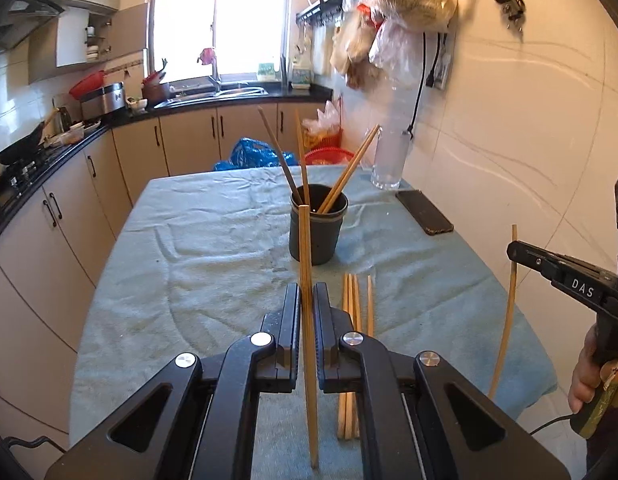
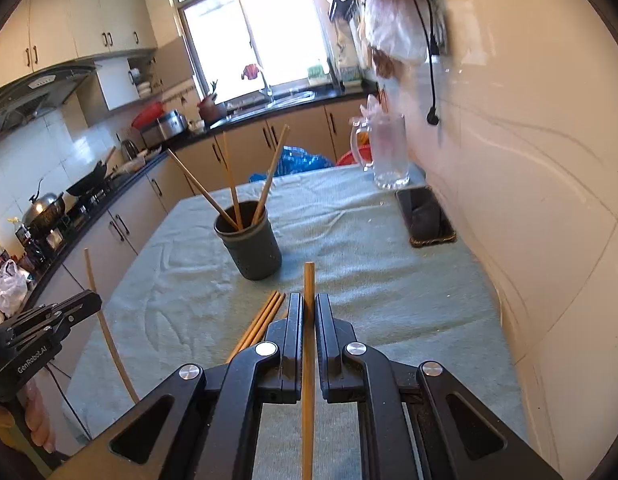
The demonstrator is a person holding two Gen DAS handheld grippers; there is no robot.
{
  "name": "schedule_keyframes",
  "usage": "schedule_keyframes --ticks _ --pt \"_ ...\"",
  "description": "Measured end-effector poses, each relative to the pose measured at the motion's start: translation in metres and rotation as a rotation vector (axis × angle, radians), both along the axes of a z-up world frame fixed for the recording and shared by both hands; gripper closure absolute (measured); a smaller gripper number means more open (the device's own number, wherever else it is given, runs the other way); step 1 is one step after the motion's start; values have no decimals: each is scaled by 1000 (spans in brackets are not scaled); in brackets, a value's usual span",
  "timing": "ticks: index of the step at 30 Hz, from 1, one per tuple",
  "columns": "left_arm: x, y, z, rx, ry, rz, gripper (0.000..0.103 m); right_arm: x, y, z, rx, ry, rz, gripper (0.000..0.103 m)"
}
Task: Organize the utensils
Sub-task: 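Lift both held chopsticks upright toward the grey holder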
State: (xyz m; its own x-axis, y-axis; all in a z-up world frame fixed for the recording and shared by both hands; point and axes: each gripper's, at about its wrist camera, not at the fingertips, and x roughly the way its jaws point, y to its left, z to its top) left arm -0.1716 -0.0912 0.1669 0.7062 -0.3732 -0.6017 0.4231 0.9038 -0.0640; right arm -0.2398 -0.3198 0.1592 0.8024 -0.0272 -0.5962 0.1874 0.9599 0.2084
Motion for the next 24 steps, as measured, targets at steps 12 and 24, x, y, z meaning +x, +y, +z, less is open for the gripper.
schedule_keyframes --ticks 12,24 --pt "-34 13 16 -56 -43 16 97 -40 18 16 -75 -87 8 96" --pt "-24 3 30 -43 -62 -21 97 -38 6 26 -40 -119 8 96"
